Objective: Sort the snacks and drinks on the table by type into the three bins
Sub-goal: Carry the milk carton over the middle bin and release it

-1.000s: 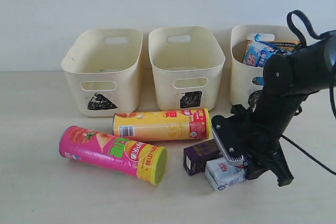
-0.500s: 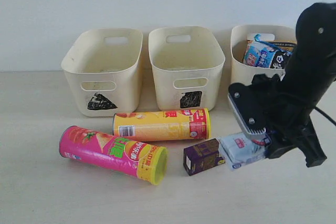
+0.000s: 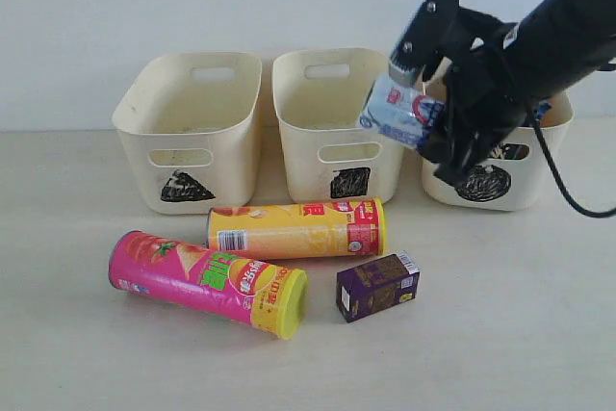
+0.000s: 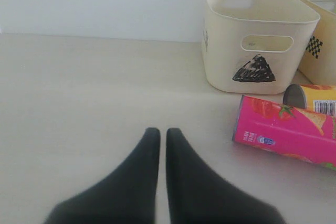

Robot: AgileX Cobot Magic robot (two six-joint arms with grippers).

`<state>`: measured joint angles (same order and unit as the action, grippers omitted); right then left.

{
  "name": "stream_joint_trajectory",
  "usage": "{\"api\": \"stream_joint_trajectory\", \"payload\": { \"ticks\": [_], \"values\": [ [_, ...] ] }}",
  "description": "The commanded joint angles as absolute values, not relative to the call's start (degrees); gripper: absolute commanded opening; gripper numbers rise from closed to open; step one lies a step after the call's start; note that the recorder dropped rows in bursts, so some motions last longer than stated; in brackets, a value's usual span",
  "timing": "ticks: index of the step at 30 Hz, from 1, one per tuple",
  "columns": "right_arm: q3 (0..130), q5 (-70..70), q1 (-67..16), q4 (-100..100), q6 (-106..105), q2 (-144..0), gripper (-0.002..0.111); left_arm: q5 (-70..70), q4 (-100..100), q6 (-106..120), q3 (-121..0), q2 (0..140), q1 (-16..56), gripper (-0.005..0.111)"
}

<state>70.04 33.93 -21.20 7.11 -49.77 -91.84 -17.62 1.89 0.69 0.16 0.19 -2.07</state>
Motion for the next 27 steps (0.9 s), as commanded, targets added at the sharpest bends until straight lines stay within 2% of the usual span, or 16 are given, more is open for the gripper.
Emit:
{"api": "stream_joint_trajectory", "payload": {
  "ticks": [1,19,27],
  "values": [
    [74.41,27.63,-21.21,14.38,-46.42,-94.96,0.000,-17.56,1.69,1.08,0.00,0.00,-2.11,0.004],
    [103.24,23.33,-21.21,20.89,-46.30,-118.86,0.000,-17.56,1.69,1.08,0.00,0.00,-2.11,0.004],
    [108.96,23.47,-21.21,20.89,-45.09,-125.67,0.000,-17.56,1.69,1.08,0.00,0.00,-2.11,0.004]
  ]
}}
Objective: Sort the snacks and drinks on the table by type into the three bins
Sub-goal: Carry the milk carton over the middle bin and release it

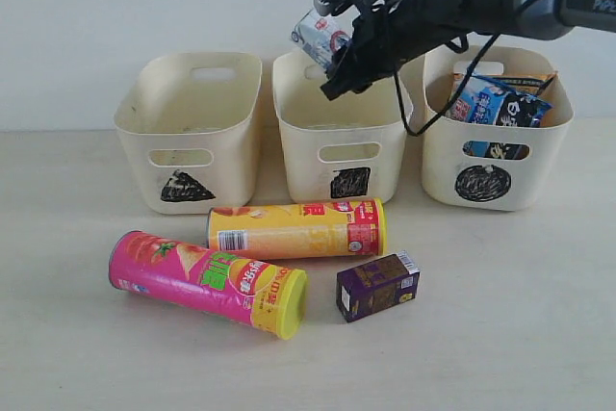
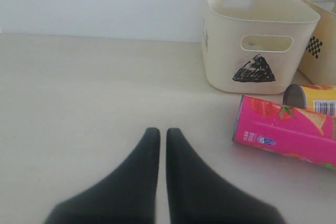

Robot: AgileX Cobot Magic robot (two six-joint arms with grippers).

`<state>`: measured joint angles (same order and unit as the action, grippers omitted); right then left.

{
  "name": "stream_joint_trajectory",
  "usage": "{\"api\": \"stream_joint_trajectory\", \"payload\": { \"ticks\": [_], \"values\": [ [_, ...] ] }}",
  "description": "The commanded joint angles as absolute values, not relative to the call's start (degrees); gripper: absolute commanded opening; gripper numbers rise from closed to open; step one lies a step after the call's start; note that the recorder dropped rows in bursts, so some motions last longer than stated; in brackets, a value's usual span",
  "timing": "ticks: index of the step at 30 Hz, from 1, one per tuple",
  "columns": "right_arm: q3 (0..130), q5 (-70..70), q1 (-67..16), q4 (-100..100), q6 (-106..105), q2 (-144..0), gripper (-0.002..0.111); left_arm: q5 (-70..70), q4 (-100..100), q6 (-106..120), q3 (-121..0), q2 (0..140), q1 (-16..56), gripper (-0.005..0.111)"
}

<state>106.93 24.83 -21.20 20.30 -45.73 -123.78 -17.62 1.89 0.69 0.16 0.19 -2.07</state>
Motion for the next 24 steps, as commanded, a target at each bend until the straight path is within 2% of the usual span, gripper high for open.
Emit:
{"api": "stream_joint_trajectory", "payload": {
  "ticks": [1,3,5,9,12,14,24],
  "values": [
    [109.26,23.70,-21.21,20.89,-45.09,-126.26,0.001,-17.56,1.69,1.08,0.00,0.00,-2.11,0.004],
    [109.36,23.83,-21.21,20.78,-45.09,-127.00,0.007,-17.56,1.69,1.08,0.00,0.00,-2.11,0.004],
    [109.36,23.97,-21.21,20.70,-45.09,-127.57,0.019,-17.56,1.69,1.08,0.00,0.00,-2.11,0.004],
    [109.36,24.18,-21.21,20.70,-45.31,-127.80,0.049,-17.56,1.69,1.08,0.00,0.00,-2.11,0.004],
    [109.36,23.73,-21.21,20.70,-45.31,-127.80,0.063,-17.56,1.69,1.08,0.00,0.00,-2.11,0.004],
    [109.36,23.43,-21.21,20.70,-45.43,-127.80,0.067,-17.56,1.69,1.08,0.00,0.00,-2.11,0.004],
    [109.36,26.72,-21.21,20.28,-45.52,-123.94,0.066,-17.56,1.69,1.08,0.00,0.00,-2.11,0.004]
  ]
}}
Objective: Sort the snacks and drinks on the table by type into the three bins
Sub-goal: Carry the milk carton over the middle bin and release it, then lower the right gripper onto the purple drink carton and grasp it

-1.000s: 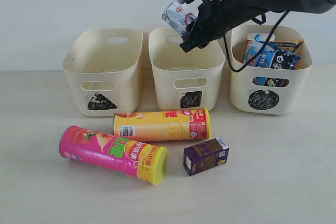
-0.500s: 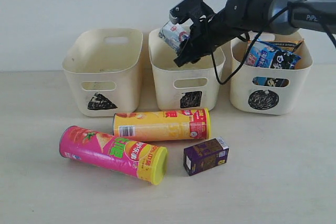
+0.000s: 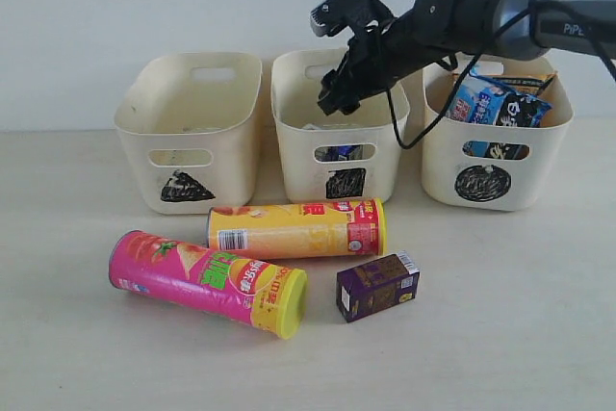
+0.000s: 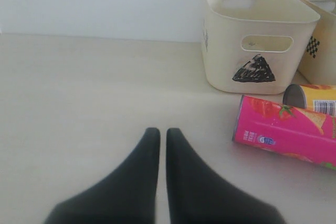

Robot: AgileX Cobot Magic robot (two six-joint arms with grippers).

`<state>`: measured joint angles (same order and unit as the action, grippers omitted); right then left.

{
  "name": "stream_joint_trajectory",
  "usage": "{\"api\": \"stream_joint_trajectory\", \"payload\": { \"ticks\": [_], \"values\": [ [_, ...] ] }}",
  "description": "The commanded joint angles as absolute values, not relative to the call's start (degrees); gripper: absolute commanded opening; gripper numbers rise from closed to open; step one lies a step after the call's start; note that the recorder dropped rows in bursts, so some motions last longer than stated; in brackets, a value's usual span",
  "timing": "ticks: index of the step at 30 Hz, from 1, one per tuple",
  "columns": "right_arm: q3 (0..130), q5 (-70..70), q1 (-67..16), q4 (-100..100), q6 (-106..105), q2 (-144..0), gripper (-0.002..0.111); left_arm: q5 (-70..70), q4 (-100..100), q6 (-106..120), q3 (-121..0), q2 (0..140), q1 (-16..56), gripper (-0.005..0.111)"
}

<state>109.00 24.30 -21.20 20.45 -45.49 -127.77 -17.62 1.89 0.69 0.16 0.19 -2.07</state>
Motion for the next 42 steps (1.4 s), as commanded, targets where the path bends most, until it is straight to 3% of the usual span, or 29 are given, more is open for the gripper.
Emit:
{"api": "stream_joint_trajectory", "payload": {
  "ticks": [1,16,28,42],
  "values": [
    [109.36,28.42,-21.21,20.21,-45.52,-122.76,0.066,-17.56,1.69,1.08,0.00,0.00,-2.11,0.004],
    [109.36,69.96,-21.21,12.52,-45.93,-112.95,0.066,-17.56,1.69,1.08,0.00,0.00,-2.11,0.004],
    [97.50,69.96,-21.21,10.71,-49.93,-108.10,0.066,-17.56,1.69,1.08,0.00,0.00,-2.11,0.004],
    [78.65,68.64,-25.00,21.78,-88.14,-104.60,0.066,-17.56,1.69,1.08,0.00,0.00,-2.11,0.004]
  ]
}}
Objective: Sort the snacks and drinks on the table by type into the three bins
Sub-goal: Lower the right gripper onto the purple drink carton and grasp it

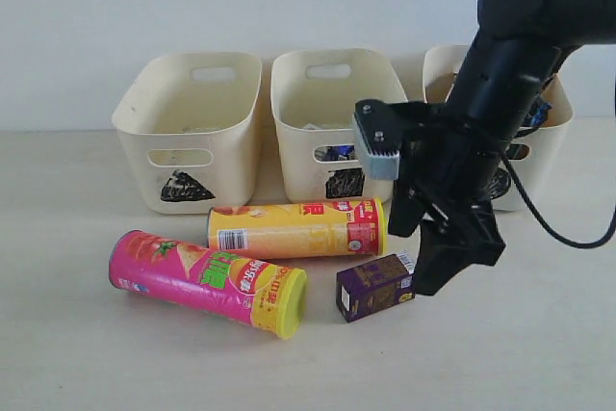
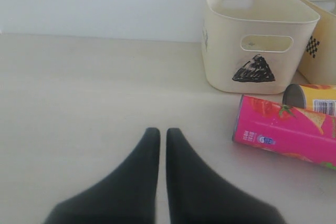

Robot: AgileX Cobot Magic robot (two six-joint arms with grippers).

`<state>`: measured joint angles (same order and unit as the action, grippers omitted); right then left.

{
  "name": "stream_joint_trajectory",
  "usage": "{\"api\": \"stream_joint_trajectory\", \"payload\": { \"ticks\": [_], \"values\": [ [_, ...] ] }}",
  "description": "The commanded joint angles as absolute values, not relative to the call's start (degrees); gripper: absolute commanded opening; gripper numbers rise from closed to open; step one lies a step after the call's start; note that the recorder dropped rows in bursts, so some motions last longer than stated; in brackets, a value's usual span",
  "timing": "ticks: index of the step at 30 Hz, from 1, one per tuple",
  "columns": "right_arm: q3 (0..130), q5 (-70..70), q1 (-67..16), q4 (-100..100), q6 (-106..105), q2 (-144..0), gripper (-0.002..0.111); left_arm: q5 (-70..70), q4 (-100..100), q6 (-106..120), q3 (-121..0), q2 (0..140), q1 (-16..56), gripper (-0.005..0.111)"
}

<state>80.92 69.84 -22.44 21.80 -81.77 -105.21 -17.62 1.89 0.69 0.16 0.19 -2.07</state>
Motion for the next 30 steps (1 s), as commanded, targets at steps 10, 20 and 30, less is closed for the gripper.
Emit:
{"api": "stream_joint_trajectory", "payload": {
  "ticks": [10,20,30],
  "values": [
    [78.53,59.53,-28.03,20.68,-94.01,-108.68,0.066,-17.56,1.69,1.08,0.00,0.00,-2.11,0.004],
    [78.64,53.37,-28.03,19.05,-96.97,-112.77,0.066,-17.56,1.69,1.08,0.00,0.00,-2.11,0.004],
    [78.64,52.50,-28.03,18.09,-97.63,-113.61,0.066,-17.56,1.69,1.08,0.00,0.00,-2.11,0.004]
  ]
}}
